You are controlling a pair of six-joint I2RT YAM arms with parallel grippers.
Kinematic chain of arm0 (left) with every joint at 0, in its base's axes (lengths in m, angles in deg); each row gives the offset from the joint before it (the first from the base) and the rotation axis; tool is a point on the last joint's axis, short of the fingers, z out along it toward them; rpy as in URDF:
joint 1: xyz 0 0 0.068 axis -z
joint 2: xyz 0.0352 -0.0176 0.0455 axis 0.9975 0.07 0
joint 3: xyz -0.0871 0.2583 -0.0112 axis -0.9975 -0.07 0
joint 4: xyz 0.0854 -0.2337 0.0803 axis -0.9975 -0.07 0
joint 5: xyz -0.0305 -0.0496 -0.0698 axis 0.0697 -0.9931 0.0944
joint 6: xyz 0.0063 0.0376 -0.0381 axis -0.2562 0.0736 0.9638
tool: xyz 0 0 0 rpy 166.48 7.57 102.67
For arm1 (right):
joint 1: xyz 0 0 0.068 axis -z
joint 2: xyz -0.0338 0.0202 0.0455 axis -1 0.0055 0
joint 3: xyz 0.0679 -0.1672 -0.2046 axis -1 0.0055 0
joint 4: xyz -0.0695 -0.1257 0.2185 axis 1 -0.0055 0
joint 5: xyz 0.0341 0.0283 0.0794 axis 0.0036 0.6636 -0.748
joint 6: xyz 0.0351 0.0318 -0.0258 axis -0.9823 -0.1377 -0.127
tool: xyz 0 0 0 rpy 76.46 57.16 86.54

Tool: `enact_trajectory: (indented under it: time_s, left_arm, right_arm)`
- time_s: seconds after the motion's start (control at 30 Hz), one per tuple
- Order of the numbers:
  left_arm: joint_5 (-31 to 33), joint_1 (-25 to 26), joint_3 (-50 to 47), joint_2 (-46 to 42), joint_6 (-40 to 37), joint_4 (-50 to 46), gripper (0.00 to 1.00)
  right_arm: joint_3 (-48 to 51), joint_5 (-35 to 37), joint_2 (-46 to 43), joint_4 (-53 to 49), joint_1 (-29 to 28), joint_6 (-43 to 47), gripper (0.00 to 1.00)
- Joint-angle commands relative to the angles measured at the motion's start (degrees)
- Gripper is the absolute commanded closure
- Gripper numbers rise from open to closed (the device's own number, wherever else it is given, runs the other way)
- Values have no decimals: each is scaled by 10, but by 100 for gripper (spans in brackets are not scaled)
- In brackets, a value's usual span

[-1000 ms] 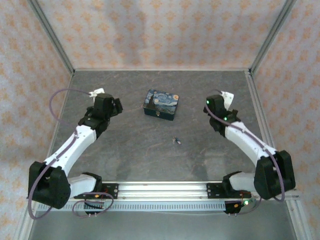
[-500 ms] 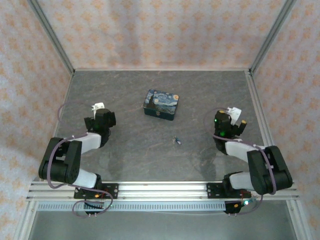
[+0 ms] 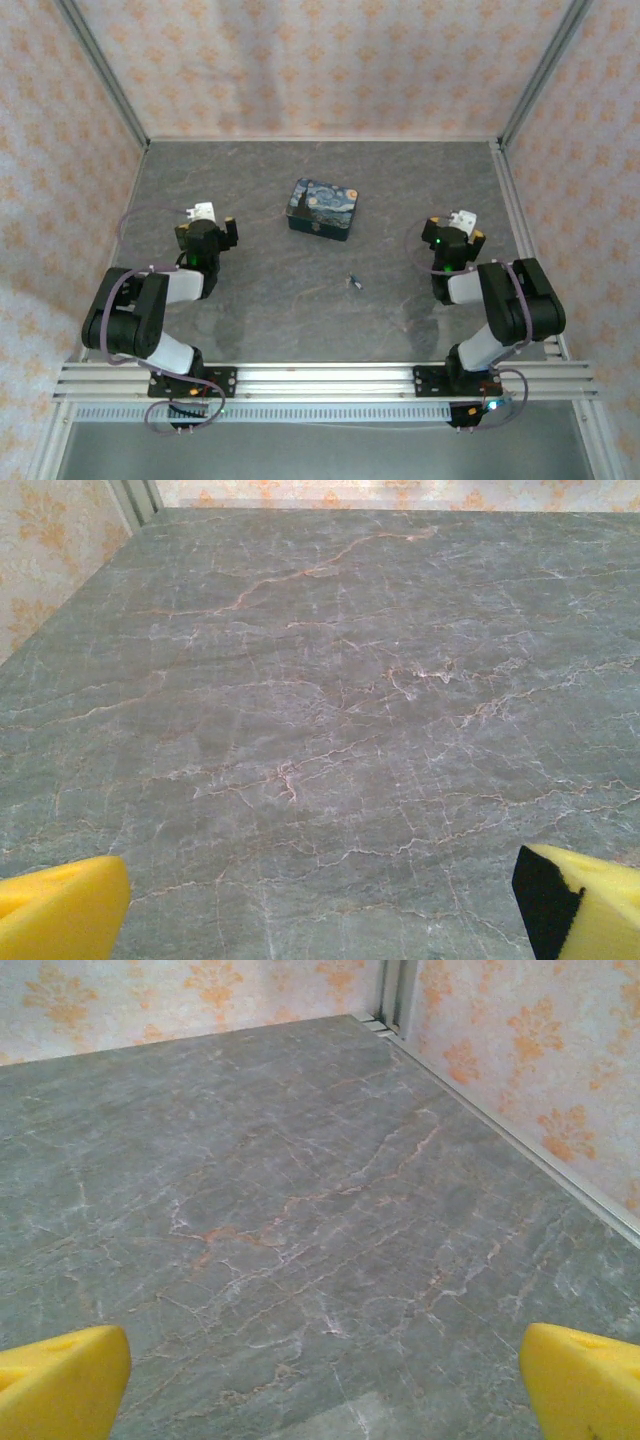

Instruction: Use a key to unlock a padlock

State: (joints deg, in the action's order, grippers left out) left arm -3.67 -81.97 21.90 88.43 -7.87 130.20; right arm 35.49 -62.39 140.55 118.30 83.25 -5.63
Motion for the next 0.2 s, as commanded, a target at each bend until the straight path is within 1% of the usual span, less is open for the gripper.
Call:
enact_trajectory:
  time_s: [0.0,0.07,0.1,0.17]
  left_arm:
    - [-2,-2,0,-1,-10,22,0]
    - [-2,-1,0,-1,-10,22,0]
    - [-2,-1,1,-1,-10,21,0]
    - [-2,-2,0,-2,-10,23,0]
  right_arm:
    - [-13,-23,1,12,7,5,1]
    - [-28,-76,-14,-45,34,-14,1]
    - [-30,-77,-17,-53,35,-13,1]
    - [-16,-79,-6,-4,34,-7,1]
